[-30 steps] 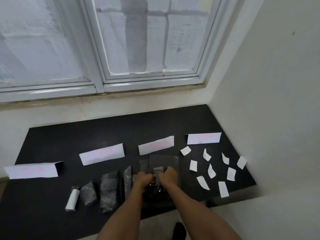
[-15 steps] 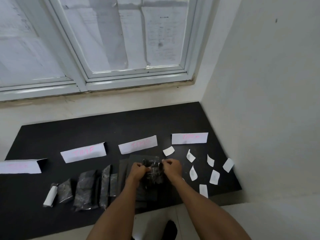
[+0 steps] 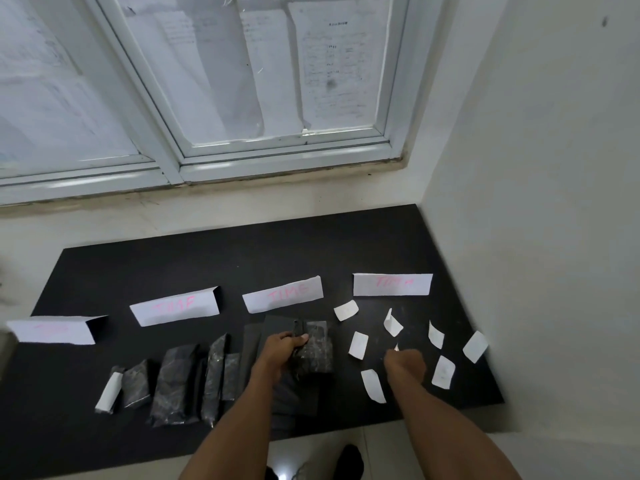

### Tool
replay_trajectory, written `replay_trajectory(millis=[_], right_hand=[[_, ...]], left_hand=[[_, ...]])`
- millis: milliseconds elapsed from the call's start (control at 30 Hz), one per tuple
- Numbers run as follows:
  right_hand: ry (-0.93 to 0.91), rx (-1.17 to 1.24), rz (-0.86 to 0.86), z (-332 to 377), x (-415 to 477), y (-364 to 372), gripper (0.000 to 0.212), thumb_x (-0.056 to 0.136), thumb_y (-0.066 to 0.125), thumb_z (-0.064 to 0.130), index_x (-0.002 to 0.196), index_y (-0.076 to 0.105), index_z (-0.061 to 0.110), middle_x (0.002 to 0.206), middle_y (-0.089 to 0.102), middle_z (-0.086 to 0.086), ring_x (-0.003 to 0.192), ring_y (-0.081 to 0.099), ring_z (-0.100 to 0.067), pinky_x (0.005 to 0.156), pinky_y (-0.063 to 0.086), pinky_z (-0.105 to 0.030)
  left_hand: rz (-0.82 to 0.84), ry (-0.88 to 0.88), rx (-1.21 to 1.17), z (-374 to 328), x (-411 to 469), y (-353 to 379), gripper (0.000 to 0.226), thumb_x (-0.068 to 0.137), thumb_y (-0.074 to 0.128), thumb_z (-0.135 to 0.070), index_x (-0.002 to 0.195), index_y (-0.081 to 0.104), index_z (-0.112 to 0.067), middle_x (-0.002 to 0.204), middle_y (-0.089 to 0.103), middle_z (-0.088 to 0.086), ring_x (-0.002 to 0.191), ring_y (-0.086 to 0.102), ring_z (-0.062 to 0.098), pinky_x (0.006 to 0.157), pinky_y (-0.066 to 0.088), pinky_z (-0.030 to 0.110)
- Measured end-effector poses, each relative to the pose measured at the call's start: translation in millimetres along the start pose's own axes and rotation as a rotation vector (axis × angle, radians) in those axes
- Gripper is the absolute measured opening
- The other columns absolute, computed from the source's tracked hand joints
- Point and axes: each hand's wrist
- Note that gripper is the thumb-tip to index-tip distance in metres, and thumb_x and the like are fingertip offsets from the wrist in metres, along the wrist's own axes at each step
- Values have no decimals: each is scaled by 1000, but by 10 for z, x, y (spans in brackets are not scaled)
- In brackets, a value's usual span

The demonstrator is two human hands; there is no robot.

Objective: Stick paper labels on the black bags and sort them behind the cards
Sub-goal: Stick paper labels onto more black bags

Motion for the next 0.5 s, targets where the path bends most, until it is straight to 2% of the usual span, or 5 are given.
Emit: replay_trajectory(millis=[100, 233, 300, 400, 500], right_hand=[[-91, -71, -29, 49, -51, -38, 27, 86, 61, 16, 106, 68, 0, 108, 68, -19, 102, 64, -36, 81, 50, -34], [-327, 23, -83, 276, -270, -54, 15, 85, 62, 15, 94, 72, 7, 101, 70, -14, 97, 64, -34, 74, 45, -30], [-626, 53, -76, 463, -445, -29, 14, 86, 60, 16, 90, 71, 11, 96, 71, -8, 91, 65, -28, 69, 40, -26], [-1285, -47, -35, 742, -775, -33, 18, 86, 54, 21, 92, 71, 16, 96, 70, 1, 91, 62, -15, 74, 44, -19], [-1784, -298, -120, 980, -1070, -89, 14, 77, 69, 15, 91, 71, 17, 99, 70, 5, 91, 63, -13, 63, 51, -22]], left_hand=[[-11, -26, -72, -55, -12, 3, 5, 84, 68, -2, 80, 66, 1, 65, 68, 9, 52, 64, 17, 44, 51, 22], [92, -73, -206, -165, -77, -3, 13, 85, 65, -8, 94, 67, 1, 74, 72, 11, 70, 66, 26, 60, 54, 33], [161, -82, -230, -254, -142, 1, 16, 90, 57, -11, 98, 65, 0, 74, 73, 10, 75, 65, 26, 63, 52, 34], [201, -68, -279, -423, -271, -17, 18, 94, 48, -11, 90, 62, -1, 63, 72, 10, 77, 61, 27, 66, 49, 35], [210, -35, -297, -583, -365, -81, 23, 90, 46, -17, 89, 64, -2, 64, 72, 11, 74, 63, 28, 65, 50, 34]])
Point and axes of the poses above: each hand's wrist, its own x-axis towards the middle knuckle, its own y-axis out of the palm, z = x × y
